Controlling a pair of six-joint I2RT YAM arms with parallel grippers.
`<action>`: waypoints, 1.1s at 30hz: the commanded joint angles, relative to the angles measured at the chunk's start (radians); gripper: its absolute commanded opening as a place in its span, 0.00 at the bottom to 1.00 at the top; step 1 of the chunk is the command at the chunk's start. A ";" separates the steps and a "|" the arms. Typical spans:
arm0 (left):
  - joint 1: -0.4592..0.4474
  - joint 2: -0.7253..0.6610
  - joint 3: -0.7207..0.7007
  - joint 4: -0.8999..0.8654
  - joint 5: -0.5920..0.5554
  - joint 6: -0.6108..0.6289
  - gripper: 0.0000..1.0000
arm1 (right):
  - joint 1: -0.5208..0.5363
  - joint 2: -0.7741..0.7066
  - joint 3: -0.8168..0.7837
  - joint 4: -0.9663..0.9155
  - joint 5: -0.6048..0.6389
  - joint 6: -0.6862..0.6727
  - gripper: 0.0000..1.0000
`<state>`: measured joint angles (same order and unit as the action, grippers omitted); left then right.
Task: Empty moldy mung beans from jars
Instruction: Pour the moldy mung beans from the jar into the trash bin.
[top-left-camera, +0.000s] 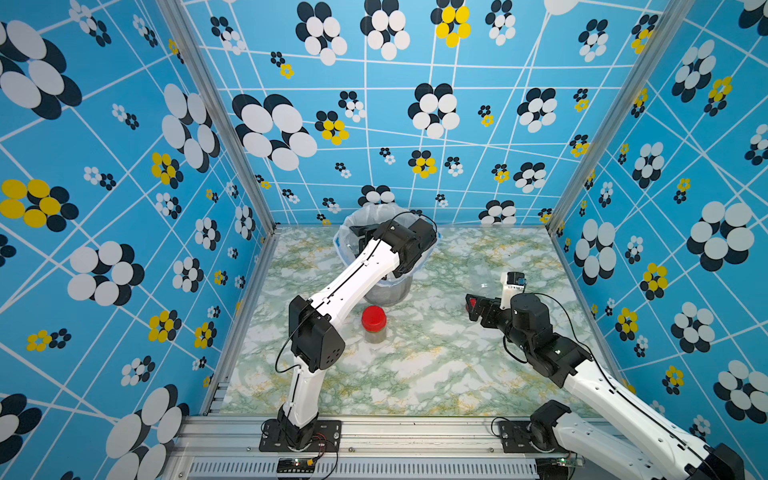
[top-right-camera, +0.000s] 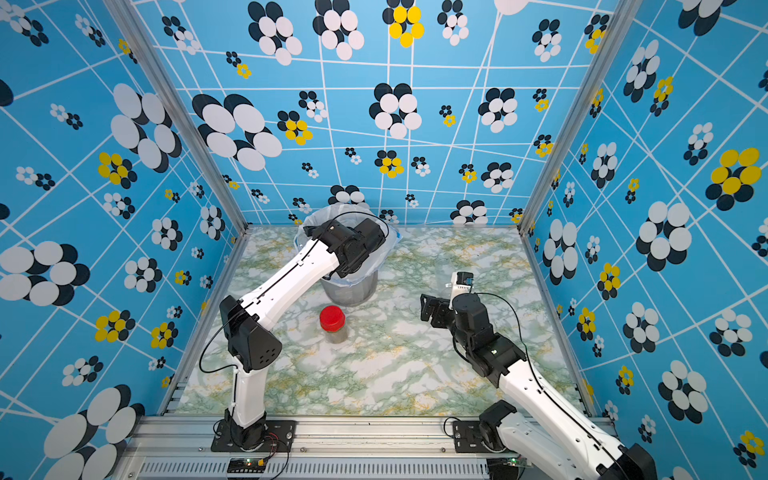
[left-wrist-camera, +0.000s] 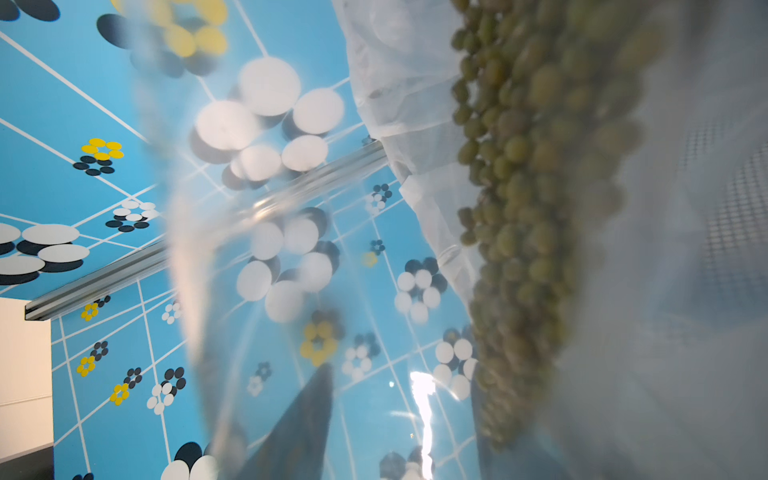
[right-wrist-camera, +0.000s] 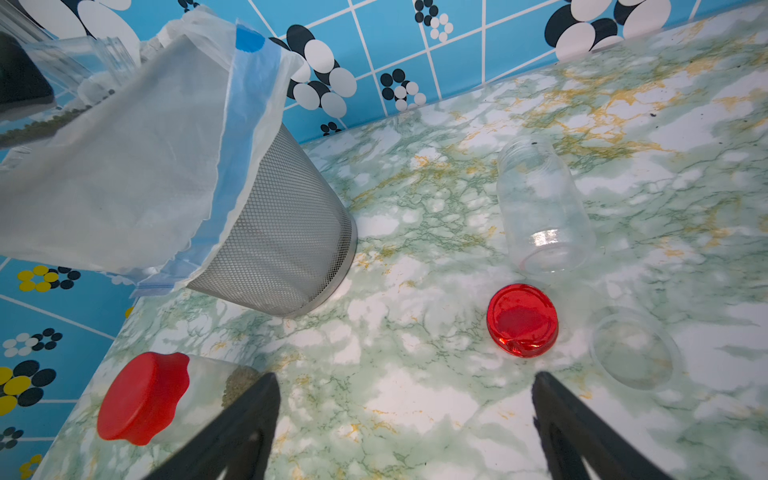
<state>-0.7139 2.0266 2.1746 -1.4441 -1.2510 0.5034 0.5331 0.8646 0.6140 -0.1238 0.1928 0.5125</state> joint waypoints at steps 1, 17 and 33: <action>0.003 -0.062 -0.027 0.019 -0.033 0.021 0.42 | -0.008 -0.007 -0.007 -0.009 -0.020 0.015 0.97; 0.046 -0.004 -0.060 -0.132 0.037 -0.161 0.47 | -0.007 0.001 -0.008 0.001 -0.026 0.015 0.97; 0.031 -0.021 0.017 -0.132 0.045 -0.160 0.52 | -0.006 -0.056 -0.013 -0.008 -0.049 -0.006 0.98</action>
<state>-0.6765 2.0274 2.1818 -1.5703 -1.2072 0.3412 0.5331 0.8181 0.6136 -0.1234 0.1543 0.5087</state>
